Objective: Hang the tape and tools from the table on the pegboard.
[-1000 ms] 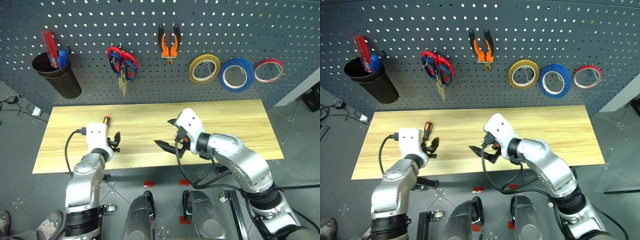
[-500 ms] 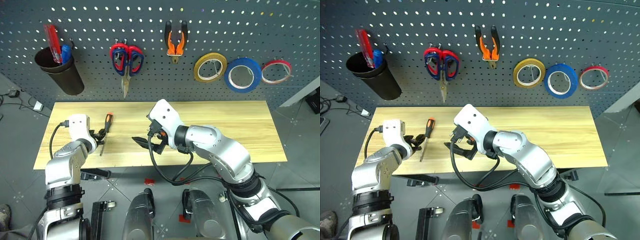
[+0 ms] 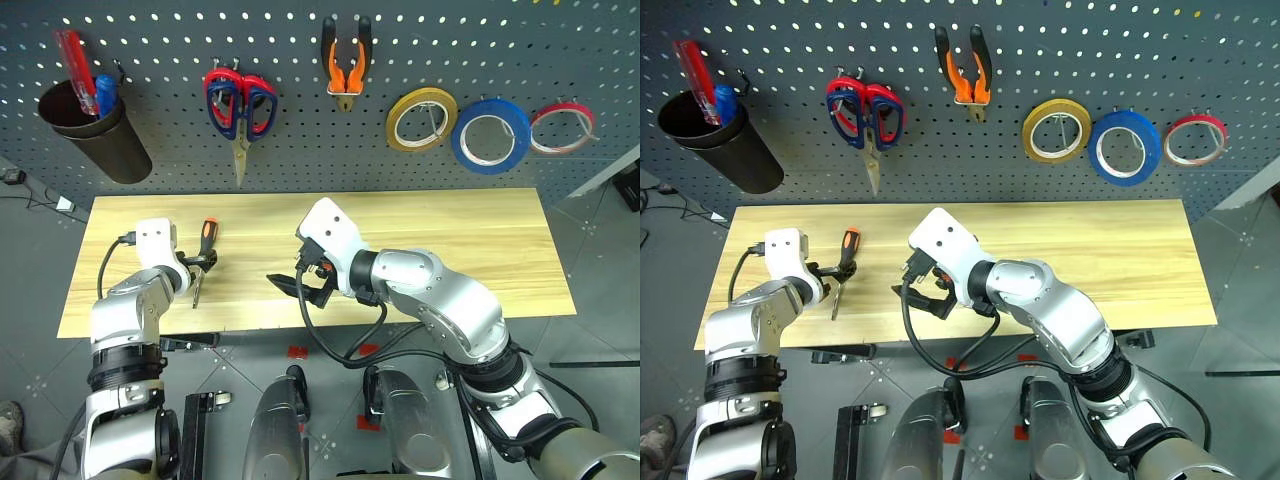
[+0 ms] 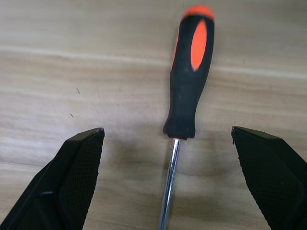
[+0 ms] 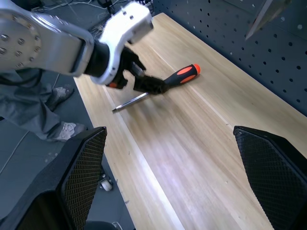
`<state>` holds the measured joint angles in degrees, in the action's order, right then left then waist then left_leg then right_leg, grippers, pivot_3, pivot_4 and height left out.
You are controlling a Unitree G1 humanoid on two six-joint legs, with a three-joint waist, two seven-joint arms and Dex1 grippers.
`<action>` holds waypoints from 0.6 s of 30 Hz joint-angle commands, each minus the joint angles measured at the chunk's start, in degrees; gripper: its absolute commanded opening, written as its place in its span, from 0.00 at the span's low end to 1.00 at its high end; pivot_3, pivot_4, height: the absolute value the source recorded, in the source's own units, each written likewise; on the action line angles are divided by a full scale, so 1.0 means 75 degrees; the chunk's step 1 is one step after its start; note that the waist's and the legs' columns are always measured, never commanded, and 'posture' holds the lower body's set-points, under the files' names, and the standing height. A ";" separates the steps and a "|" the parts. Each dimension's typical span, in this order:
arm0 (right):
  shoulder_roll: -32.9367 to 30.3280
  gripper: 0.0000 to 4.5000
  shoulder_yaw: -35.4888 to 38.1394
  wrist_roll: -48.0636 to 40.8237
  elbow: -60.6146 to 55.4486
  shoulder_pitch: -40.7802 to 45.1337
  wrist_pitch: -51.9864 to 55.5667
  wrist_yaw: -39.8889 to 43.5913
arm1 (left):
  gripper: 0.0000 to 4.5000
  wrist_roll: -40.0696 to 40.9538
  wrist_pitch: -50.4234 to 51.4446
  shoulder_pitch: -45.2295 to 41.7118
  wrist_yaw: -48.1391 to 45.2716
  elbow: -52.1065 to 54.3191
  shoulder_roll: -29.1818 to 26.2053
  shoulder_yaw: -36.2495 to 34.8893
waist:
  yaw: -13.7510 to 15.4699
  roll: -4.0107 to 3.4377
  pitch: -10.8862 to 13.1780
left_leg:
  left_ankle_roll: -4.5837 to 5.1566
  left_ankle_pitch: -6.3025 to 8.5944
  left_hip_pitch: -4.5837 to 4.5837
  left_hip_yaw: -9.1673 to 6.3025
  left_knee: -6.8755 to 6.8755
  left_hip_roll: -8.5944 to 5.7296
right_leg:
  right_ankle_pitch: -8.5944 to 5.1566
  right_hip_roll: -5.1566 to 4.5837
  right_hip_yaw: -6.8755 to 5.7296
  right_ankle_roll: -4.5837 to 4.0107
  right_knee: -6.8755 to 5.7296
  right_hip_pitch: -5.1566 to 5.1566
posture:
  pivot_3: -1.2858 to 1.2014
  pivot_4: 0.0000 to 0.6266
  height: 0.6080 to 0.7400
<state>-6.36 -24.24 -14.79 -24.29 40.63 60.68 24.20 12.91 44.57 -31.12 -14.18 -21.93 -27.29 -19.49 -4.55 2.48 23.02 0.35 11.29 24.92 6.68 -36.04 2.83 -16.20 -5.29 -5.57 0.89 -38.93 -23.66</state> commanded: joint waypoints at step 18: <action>0.0077 1.00 0.0098 -0.0028 -0.0102 0.0078 0.0041 -0.0129 | 0.41 -0.0624 -0.1680 -0.0936 -0.0722 -0.2310 -0.0468 0.0927 | -0.0019 -0.0003 0.0083 | -0.0002 -0.0001 0.0001 0.0034 0.0011 -0.0001 | -0.0004 -0.0010 0.0025 0.0007 -0.0003 -0.0026 | 0.43 0.69 1.00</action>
<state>-5.86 -23.70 -14.84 -23.81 41.64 62.40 23.33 8.53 32.54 -39.25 -18.68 -38.42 -30.51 -13.10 -4.70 2.45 23.64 0.33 11.29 24.93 6.94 -35.96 2.82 -16.23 -5.37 -5.38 0.94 -38.96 -23.85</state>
